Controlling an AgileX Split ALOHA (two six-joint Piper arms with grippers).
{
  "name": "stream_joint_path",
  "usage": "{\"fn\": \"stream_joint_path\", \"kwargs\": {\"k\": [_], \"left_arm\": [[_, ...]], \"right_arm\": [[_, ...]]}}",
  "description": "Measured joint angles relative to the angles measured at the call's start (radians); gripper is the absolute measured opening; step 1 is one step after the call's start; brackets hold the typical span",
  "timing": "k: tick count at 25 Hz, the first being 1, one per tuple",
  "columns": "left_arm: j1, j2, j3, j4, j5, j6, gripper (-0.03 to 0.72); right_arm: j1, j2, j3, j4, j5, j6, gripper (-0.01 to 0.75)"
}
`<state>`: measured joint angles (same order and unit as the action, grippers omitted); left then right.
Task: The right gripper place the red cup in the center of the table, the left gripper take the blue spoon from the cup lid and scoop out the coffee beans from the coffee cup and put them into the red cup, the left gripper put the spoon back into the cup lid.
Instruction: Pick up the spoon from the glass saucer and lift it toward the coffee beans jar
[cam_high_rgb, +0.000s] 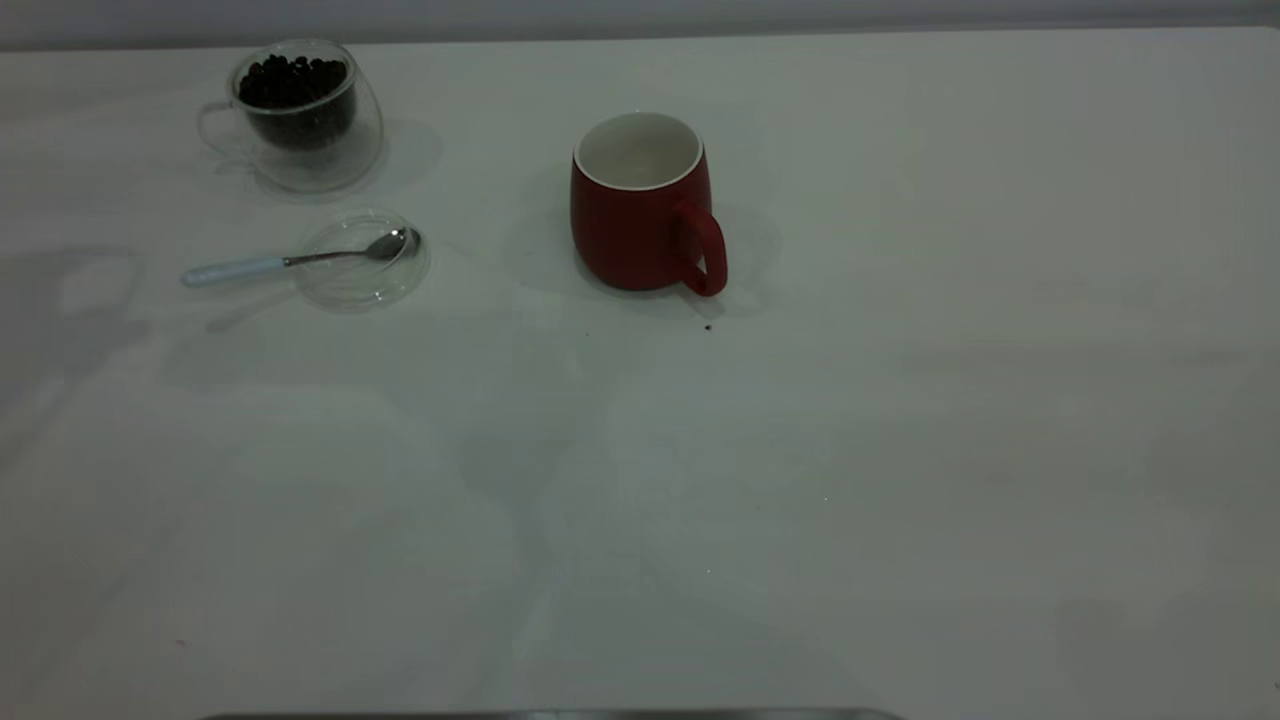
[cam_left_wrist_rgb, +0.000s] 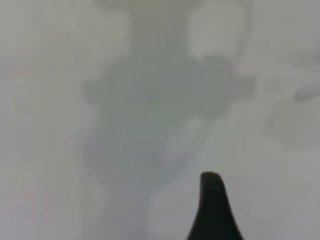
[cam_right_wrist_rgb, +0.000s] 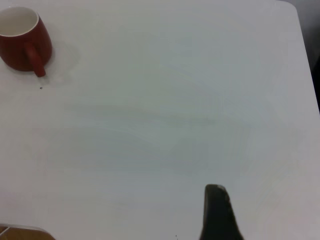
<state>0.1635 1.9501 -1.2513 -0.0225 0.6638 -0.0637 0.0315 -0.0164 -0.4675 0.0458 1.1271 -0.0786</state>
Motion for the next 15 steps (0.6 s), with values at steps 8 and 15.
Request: {"fn": "stream_joint_path", "kwargs": {"k": [8, 15], "left_arm": [[0.0, 0.21, -0.11, -0.052, 0.019, 0.087, 0.589], [0.001, 0.277, -0.115, -0.063, 0.012, 0.156, 0.587]], "right_arm": [[0.0, 0.0, 0.0, 0.0, 0.0, 0.0, 0.521], [0.0, 0.0, 0.0, 0.0, 0.0, 0.0, 0.521]]}}
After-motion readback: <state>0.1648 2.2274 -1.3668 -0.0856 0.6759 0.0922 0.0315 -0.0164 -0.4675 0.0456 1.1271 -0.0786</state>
